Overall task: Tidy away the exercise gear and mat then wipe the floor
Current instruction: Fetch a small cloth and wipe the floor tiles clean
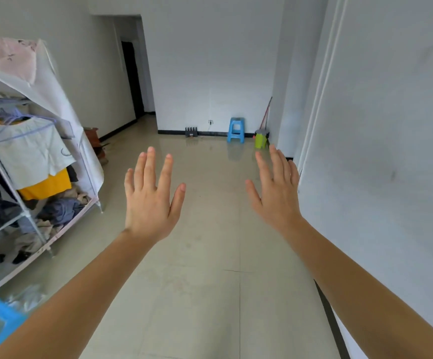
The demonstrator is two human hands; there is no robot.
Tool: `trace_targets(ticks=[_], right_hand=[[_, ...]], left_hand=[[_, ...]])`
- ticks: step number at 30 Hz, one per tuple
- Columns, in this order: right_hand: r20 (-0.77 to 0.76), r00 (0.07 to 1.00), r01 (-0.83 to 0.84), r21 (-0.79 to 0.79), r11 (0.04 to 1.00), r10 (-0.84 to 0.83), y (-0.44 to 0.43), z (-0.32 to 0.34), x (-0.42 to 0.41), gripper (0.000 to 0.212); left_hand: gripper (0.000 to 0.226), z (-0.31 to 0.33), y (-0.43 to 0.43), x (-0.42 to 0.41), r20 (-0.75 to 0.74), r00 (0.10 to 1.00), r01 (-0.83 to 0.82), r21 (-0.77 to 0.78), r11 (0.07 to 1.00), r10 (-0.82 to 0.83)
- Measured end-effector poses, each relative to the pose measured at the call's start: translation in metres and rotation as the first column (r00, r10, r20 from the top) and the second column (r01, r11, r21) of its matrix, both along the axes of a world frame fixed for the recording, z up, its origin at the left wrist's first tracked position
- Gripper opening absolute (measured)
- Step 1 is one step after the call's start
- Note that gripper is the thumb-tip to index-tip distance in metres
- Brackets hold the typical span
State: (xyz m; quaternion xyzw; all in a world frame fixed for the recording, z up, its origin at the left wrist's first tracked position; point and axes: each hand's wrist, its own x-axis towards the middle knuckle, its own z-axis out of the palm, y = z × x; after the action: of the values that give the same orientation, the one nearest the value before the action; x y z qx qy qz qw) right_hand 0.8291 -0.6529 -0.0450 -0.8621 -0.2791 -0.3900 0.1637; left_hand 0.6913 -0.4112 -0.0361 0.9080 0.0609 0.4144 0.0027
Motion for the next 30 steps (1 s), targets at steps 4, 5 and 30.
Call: trace_targets(ticks=[4, 5, 30], right_hand=[[0.006, 0.999, -0.036, -0.039, 0.999, 0.036, 0.076, -0.013, 0.093, 0.061], [0.004, 0.999, -0.033, -0.055, 0.998, 0.033, 0.094, -0.015, 0.118, 0.062], [-0.128, 0.979, 0.149, -0.091, 0.985, -0.160, 0.302, -0.017, 0.827, 0.066]], left_hand=[[0.061, -0.016, 0.070, 0.091, 0.004, 1.000, -0.017, 0.001, 1.000, 0.017], [0.061, -0.019, 0.088, 0.116, 0.003, 1.000, -0.020, -0.001, 1.000, 0.020], [0.064, 0.000, 0.321, 0.871, -0.119, 0.991, 0.069, 0.011, 0.998, -0.067]])
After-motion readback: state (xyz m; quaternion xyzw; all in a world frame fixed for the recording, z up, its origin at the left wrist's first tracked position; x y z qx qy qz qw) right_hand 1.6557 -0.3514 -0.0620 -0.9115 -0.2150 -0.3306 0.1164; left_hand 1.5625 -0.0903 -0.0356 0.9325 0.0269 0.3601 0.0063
